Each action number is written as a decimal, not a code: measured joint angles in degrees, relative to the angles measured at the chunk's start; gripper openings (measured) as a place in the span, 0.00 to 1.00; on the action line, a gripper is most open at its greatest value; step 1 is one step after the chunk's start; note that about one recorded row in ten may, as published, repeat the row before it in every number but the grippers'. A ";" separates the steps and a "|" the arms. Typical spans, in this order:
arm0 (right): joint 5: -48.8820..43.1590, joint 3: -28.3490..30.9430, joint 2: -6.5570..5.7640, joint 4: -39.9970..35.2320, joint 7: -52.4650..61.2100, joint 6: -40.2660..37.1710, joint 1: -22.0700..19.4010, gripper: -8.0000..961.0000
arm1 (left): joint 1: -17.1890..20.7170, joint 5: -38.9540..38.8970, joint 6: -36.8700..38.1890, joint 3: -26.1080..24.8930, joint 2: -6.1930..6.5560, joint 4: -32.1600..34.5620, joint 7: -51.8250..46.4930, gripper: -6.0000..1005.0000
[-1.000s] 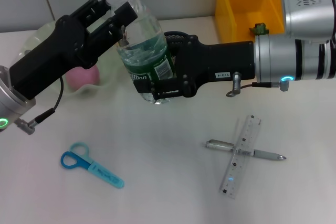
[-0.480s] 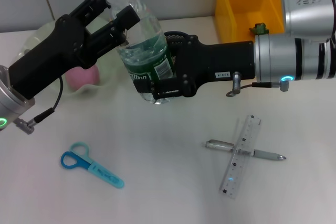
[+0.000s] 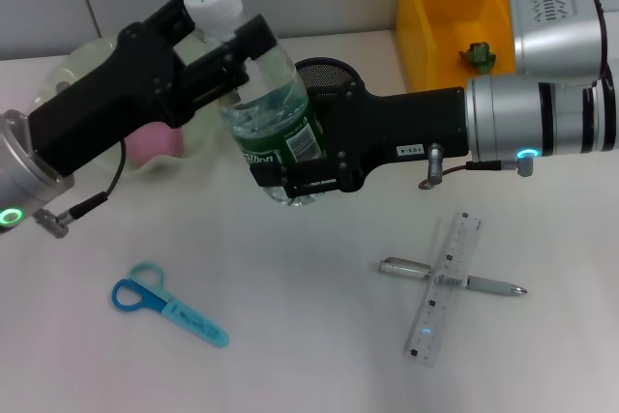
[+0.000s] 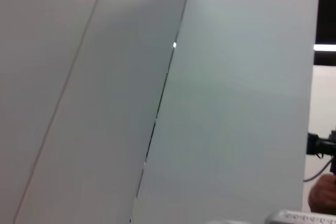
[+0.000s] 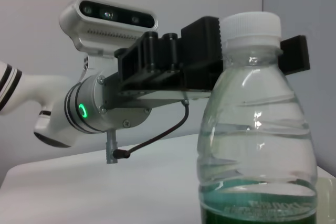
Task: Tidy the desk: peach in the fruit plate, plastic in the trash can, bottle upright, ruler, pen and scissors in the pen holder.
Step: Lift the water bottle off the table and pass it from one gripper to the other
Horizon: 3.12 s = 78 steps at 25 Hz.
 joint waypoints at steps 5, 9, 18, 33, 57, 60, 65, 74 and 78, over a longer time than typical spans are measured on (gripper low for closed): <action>-0.35 0.00 -0.01 -0.34 0.43 0.03 0.00 0.77 | 0.51 0.06 -1.04 0.95 0.04 1.40 0.44 0.81; -0.68 0.00 -0.06 -0.43 0.58 0.04 0.00 0.77 | 0.72 0.40 -1.96 1.16 0.25 2.32 0.74 0.81; -0.73 0.27 -0.10 -0.43 0.58 0.16 0.00 0.77 | 1.79 3.17 -3.31 0.85 1.37 6.72 -1.41 0.81; -0.84 0.11 -0.10 -0.42 0.57 0.14 0.11 0.77 | 1.41 4.46 -4.39 0.94 3.15 8.49 -3.15 0.81; -2.22 0.55 -0.09 -0.02 0.55 0.25 1.13 0.77 | 1.12 7.63 -4.43 0.40 3.00 10.25 -5.40 0.67; -2.25 0.55 -0.10 0.02 0.52 0.30 1.23 0.77 | 1.09 7.60 -4.43 0.13 3.05 10.26 -5.73 0.64; -2.25 0.17 -0.09 0.09 0.50 1.22 1.37 0.77 | 0.97 7.57 -4.46 0.08 3.19 10.26 -6.06 0.61; -2.25 0.00 -0.09 0.10 0.50 1.40 1.73 0.78 | 0.86 7.57 -4.96 0.01 3.29 10.26 -7.05 0.57; -2.25 0.00 -0.09 0.11 0.49 1.45 1.75 0.78 | 0.82 7.55 -5.10 -0.52 3.35 10.33 -7.43 0.54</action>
